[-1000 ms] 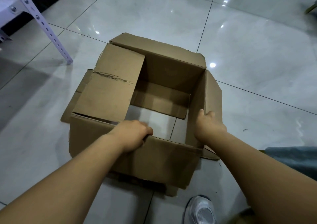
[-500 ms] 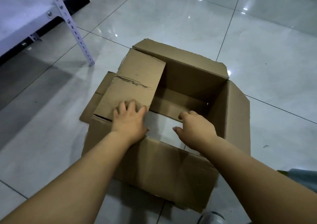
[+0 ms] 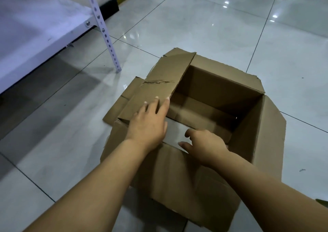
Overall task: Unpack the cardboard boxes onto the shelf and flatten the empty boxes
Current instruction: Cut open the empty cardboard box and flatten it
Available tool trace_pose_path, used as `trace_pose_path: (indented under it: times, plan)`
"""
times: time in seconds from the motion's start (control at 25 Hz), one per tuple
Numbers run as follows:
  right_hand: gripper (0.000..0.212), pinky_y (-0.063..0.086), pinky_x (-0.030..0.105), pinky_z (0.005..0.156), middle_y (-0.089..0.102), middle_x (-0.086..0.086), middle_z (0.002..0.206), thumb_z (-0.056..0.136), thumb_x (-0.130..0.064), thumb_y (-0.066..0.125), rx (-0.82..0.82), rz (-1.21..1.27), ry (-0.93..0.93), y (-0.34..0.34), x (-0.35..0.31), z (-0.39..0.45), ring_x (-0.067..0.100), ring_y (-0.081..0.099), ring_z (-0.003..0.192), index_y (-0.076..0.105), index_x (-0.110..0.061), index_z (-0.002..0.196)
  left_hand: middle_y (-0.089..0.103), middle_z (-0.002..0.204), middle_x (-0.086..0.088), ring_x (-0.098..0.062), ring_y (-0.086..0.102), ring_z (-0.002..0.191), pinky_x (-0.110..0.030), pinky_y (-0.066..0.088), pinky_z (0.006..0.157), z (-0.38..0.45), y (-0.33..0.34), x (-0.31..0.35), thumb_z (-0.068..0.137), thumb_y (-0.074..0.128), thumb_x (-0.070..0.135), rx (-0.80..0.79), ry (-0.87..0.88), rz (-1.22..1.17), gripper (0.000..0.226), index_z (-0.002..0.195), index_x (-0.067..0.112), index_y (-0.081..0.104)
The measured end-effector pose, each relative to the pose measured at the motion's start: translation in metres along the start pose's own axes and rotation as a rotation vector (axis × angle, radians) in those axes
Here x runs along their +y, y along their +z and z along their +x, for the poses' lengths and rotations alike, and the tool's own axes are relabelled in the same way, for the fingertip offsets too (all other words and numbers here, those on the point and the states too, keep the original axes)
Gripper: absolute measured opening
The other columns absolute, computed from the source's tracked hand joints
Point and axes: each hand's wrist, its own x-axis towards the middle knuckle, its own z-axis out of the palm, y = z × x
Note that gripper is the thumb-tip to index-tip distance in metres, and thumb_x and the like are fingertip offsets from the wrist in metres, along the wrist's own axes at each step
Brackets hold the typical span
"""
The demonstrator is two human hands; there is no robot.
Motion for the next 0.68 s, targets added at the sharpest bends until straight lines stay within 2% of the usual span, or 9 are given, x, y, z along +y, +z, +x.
trace_pose_path:
  times: [0.12,0.2,0.28,0.36,0.44,0.52,0.56,0.6,0.68]
  plan:
    - [0.044,0.053,0.034,0.081,0.058,0.000,0.123,0.096,-0.051,0.045,-0.028,0.010,-0.073,0.005,-0.017,0.006,0.019,0.058,0.105,0.049,-0.023,0.130,0.030,0.151,-0.011,-0.032,0.036,0.131,-0.039,0.042,0.098,-0.001,-0.013,-0.017,0.095,0.042,0.006,0.161,-0.002,-0.017,0.067,0.153,0.017,0.011]
    - [0.043,0.052,0.034,0.084,0.058,0.000,0.123,0.096,-0.049,0.046,-0.039,0.018,-0.111,0.006,-0.025,0.010,0.020,0.057,0.107,0.048,-0.024,0.131,0.047,0.130,-0.019,-0.037,0.044,0.106,-0.044,0.051,0.075,-0.001,-0.018,-0.032,0.084,0.043,-0.007,0.392,0.068,0.073,0.062,0.145,0.003,0.035]
    - [0.042,0.052,0.036,0.087,0.058,0.001,0.123,0.096,-0.047,0.047,-0.038,0.028,-0.143,0.007,-0.032,0.014,0.021,0.057,0.108,0.048,-0.023,0.131,0.042,0.117,-0.017,-0.034,0.036,0.091,-0.042,0.048,0.064,-0.002,-0.018,-0.050,0.077,0.036,-0.007,0.545,0.050,0.256,0.059,0.134,-0.002,0.047]
    - [0.042,0.052,0.036,0.086,0.059,0.001,0.122,0.096,-0.046,0.048,-0.022,0.033,-0.164,0.007,-0.039,0.018,0.021,0.057,0.108,0.049,-0.023,0.130,0.032,0.120,-0.013,-0.032,0.031,0.094,-0.042,0.044,0.073,-0.005,-0.021,-0.061,0.073,0.036,-0.004,0.570,-0.070,0.393,0.065,0.138,0.002,0.041]
    - [0.042,0.051,0.035,0.085,0.059,0.000,0.122,0.096,-0.047,0.047,-0.005,0.035,-0.179,0.008,-0.045,0.021,0.021,0.057,0.108,0.049,-0.023,0.130,0.020,0.133,-0.012,-0.033,0.027,0.109,-0.047,0.042,0.086,-0.010,-0.026,-0.064,0.069,0.046,-0.002,0.468,-0.230,0.399,0.082,0.146,0.006,0.020]
    - [0.042,0.051,0.034,0.085,0.060,-0.001,0.121,0.096,-0.048,0.047,-0.002,0.033,-0.190,0.010,-0.050,0.024,0.021,0.057,0.108,0.050,-0.023,0.130,-0.010,0.149,-0.011,-0.036,0.006,0.133,-0.053,0.028,0.103,-0.011,-0.028,-0.070,0.073,0.054,0.003,0.322,-0.350,0.355,0.100,0.148,0.009,-0.012]
    - [0.042,0.051,0.034,0.085,0.060,-0.001,0.120,0.096,-0.049,0.047,-0.005,0.036,-0.192,0.011,-0.052,0.024,0.021,0.057,0.108,0.051,-0.023,0.129,-0.026,0.150,-0.010,-0.038,-0.007,0.140,-0.055,0.018,0.109,-0.011,-0.028,-0.074,0.077,0.054,0.005,0.271,-0.395,0.347,0.103,0.146,0.009,-0.022]
    - [0.042,0.051,0.034,0.084,0.060,-0.001,0.119,0.096,-0.050,0.047,-0.011,0.038,-0.191,0.012,-0.054,0.025,0.021,0.057,0.107,0.051,-0.023,0.128,-0.037,0.147,-0.010,-0.039,-0.017,0.142,-0.055,0.010,0.112,-0.009,-0.027,-0.079,0.081,0.053,0.007,0.247,-0.428,0.351,0.101,0.145,0.009,-0.027]
    - [0.041,0.052,0.035,0.084,0.060,-0.001,0.118,0.095,-0.050,0.048,-0.024,0.031,-0.186,0.015,-0.057,0.026,0.020,0.057,0.105,0.053,-0.022,0.124,-0.046,0.143,-0.011,-0.040,-0.027,0.140,-0.056,-0.003,0.113,-0.006,-0.021,-0.088,0.090,0.048,0.012,0.218,-0.480,0.354,0.092,0.146,0.008,-0.024]
